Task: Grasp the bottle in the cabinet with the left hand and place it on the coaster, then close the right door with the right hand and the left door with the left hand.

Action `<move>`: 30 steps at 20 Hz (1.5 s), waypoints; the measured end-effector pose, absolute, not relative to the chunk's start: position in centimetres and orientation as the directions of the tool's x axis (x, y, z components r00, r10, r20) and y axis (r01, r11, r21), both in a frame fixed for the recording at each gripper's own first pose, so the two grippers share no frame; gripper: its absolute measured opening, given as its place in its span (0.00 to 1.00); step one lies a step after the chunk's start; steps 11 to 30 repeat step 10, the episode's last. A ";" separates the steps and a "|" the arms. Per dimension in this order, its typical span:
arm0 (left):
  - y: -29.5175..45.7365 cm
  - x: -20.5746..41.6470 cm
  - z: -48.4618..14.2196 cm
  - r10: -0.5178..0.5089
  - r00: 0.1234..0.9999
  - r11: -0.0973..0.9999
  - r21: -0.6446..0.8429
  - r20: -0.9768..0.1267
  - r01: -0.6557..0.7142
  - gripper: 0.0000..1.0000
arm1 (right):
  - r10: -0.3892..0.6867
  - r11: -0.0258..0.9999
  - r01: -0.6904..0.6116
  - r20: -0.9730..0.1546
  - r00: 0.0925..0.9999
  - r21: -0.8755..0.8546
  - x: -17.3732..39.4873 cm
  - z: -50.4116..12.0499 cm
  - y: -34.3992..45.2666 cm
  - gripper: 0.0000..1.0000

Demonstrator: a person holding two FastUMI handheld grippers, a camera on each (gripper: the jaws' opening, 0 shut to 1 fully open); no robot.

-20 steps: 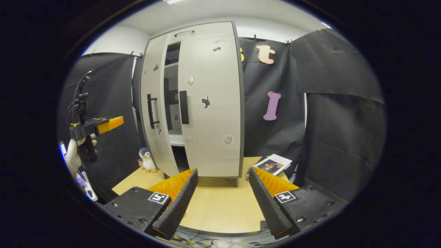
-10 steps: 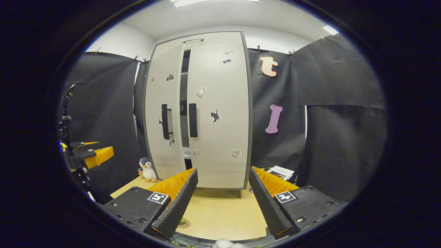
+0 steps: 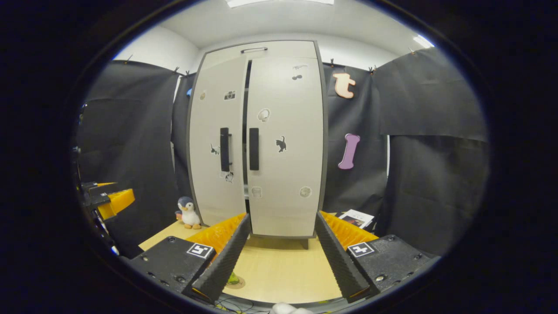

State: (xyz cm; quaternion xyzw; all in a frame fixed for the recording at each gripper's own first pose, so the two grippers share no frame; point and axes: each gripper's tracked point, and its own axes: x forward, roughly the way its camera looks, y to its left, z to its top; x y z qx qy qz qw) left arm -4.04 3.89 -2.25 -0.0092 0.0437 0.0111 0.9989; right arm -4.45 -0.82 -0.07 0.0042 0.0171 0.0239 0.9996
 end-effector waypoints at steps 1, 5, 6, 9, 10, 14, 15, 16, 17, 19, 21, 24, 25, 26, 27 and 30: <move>3.9 -4.0 -2.2 0.019 0.996 1.000 -0.015 -0.085 -0.021 0.97 | 0.051 0.999 -0.051 -0.036 0.998 0.007 -4.6 -0.1 -0.6 0.97; 3.7 -3.7 -1.7 0.010 0.997 1.000 -0.019 -0.072 -0.011 0.97 | 0.047 0.999 -0.046 -0.028 0.999 0.012 -5.0 0.0 -0.6 0.97; 3.7 -3.7 -1.6 0.008 0.998 1.000 -0.020 -0.068 -0.009 0.97 | 0.044 0.999 -0.044 -0.029 0.999 0.011 -5.1 0.0 -0.7 0.97; 3.6 -3.5 -1.5 -0.002 0.998 1.000 -0.020 -0.064 0.001 0.97 | 0.038 0.999 -0.038 -0.031 0.999 0.006 -5.1 -0.1 -0.8 0.96; 3.7 -3.4 -1.6 -0.003 0.998 1.000 -0.021 -0.065 0.002 0.97 | 0.037 0.999 -0.037 -0.030 0.999 0.008 -5.1 0.0 -0.8 0.97; 3.7 -3.4 -1.6 -0.003 0.998 1.000 -0.021 -0.065 0.002 0.97 | 0.037 0.999 -0.037 -0.030 0.999 0.008 -5.1 0.0 -0.8 0.97; 3.7 -3.4 -1.6 -0.003 0.998 1.000 -0.021 -0.065 0.002 0.97 | 0.037 0.999 -0.037 -0.030 0.999 0.008 -5.1 0.0 -0.8 0.97; 3.7 -3.4 -1.6 -0.003 0.998 1.000 -0.021 -0.065 0.002 0.97 | 0.037 0.999 -0.037 -0.030 0.999 0.008 -5.1 0.0 -0.8 0.97; 3.7 -3.4 -1.6 -0.003 0.998 1.000 -0.021 -0.065 0.002 0.97 | 0.037 0.999 -0.037 -0.030 0.999 0.008 -5.1 0.0 -0.8 0.97; 3.7 -3.4 -1.6 -0.003 0.998 1.000 -0.021 -0.065 0.002 0.97 | 0.037 0.999 -0.037 -0.030 0.999 0.008 -5.1 0.0 -0.8 0.97; 3.7 -3.4 -1.6 -0.003 0.998 1.000 -0.021 -0.065 0.002 0.97 | 0.037 0.999 -0.037 -0.030 0.999 0.008 -5.1 0.0 -0.8 0.97; 3.7 -3.4 -1.6 -0.003 0.998 1.000 -0.021 -0.065 0.002 0.97 | 0.037 0.999 -0.037 -0.030 0.999 0.008 -5.1 0.0 -0.8 0.97; 3.7 -3.4 -1.6 -0.003 0.998 1.000 -0.021 -0.065 0.002 0.97 | 0.037 0.999 -0.037 -0.030 0.999 0.008 -5.1 0.0 -0.8 0.97; 3.7 -3.4 -1.6 -0.003 0.998 1.000 -0.021 -0.065 0.002 0.97 | 0.037 0.999 -0.037 -0.030 0.999 0.008 -5.1 0.0 -0.8 0.97; 3.7 -3.4 -1.6 -0.003 0.998 1.000 -0.021 -0.065 0.002 0.97 | 0.037 0.999 -0.037 -0.030 0.999 0.008 -5.1 0.0 -0.8 0.97; 3.7 -3.4 -1.6 -0.003 0.998 1.000 -0.021 -0.065 0.002 0.97 | 0.037 0.999 -0.037 -0.030 0.999 0.008 -5.1 0.0 -0.8 0.97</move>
